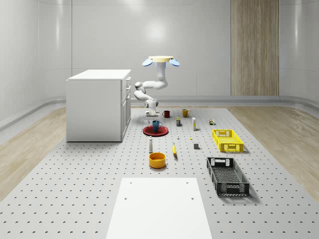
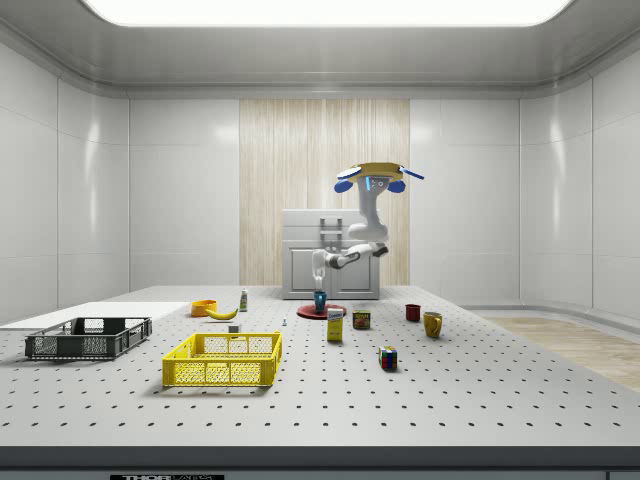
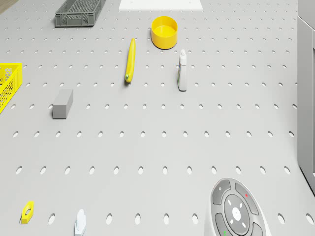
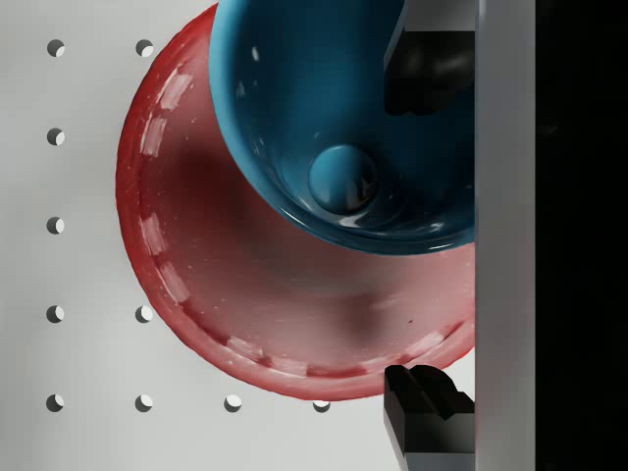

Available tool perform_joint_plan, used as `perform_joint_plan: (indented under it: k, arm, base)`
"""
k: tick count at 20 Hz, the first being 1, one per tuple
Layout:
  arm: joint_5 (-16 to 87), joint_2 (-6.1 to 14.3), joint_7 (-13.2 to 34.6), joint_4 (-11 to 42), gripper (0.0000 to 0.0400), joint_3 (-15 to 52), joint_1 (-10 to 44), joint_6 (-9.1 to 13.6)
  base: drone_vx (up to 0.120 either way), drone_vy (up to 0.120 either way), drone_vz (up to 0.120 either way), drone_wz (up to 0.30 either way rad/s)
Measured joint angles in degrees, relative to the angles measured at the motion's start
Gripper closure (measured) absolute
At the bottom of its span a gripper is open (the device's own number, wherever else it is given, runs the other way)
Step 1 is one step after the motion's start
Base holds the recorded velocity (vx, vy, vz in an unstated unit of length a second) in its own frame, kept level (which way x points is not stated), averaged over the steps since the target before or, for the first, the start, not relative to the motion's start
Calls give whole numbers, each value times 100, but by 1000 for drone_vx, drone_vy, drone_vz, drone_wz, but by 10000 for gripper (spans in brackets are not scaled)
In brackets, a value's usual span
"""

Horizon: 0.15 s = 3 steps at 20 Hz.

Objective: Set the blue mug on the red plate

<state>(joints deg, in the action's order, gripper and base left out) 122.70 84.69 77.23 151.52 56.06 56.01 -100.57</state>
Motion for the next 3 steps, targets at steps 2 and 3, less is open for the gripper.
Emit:
perform_joint_plan:
  k: [2,3]
  arm:
    - [-46,11,0,38,11,51,-21,31]
    - [-52,12,0,43,10,58,-24,35]
  base:
    - [0,0,0,0]
    - [0,0,0,0]
